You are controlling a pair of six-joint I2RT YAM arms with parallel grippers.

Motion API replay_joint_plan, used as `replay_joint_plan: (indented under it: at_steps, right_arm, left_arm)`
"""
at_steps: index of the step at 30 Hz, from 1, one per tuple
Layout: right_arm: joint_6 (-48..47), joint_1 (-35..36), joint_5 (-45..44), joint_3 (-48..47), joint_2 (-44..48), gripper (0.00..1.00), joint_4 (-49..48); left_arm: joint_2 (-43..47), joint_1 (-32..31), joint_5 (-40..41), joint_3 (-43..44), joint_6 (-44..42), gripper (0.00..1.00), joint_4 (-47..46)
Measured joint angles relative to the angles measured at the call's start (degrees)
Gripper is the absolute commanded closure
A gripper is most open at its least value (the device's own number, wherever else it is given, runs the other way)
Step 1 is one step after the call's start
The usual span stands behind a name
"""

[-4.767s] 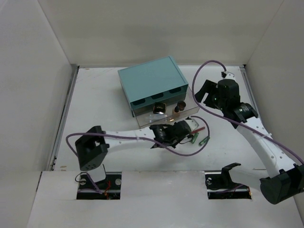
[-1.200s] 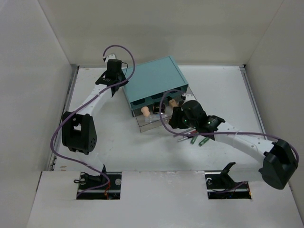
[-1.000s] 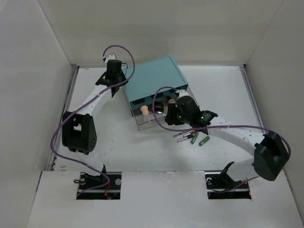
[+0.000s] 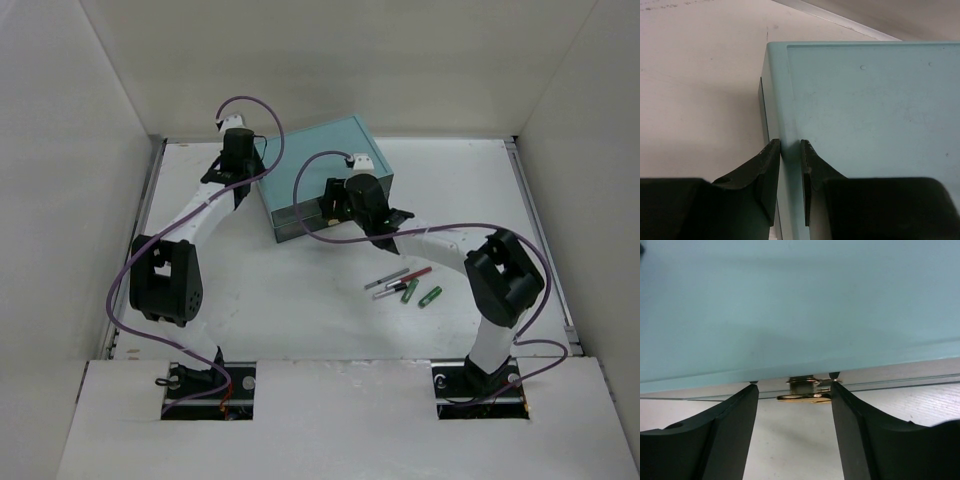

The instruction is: Organize the makeup

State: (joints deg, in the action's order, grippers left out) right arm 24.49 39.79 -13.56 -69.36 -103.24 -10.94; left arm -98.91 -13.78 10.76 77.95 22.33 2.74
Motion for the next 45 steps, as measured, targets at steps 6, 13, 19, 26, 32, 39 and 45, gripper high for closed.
replay_joint_plan:
  at_steps: [6,13,19,26,32,39,45]
  right_arm:
    - [-1.2,0.4,0.9,0.9,0.0,0.22,-2.5]
    - [-1.5,0.3,1.1,7.0,1.4,0.13,-7.0]
    - [-1.9,0.3,2.0,11.1,1.9,0.07,-7.2]
    - [-2.1,0.0,3.0,9.2,-2.8,0.09,-8.3]
    - [-2.3,-0.8,4.7,7.1,-7.2,0.15,-10.7]
    - [-2.4,-1.5,5.7,7.1,-7.8,0.39,-13.2]
    - [-2.8,-1.9,5.9,7.4,-7.9,0.55,-13.7]
  left_arm:
    - [0.2,0.0,0.0,-0.3,-0.4,0.97,-0.5]
    - [0.2,0.0,0.0,-0.3,-0.6,0.97,-0.5]
    - [0.2,0.0,0.0,-0.4,-0.7,0.97,-0.5]
    - [0.2,0.0,0.0,-0.4,-0.8,0.97,-0.5]
    - [0.2,0.0,-0.1,-0.4,-0.8,0.97,-0.5]
    - [0.2,0.0,0.0,-0.4,-0.8,0.97,-0.5]
    - [0.2,0.0,0.0,-0.4,-0.8,0.97,-0.5]
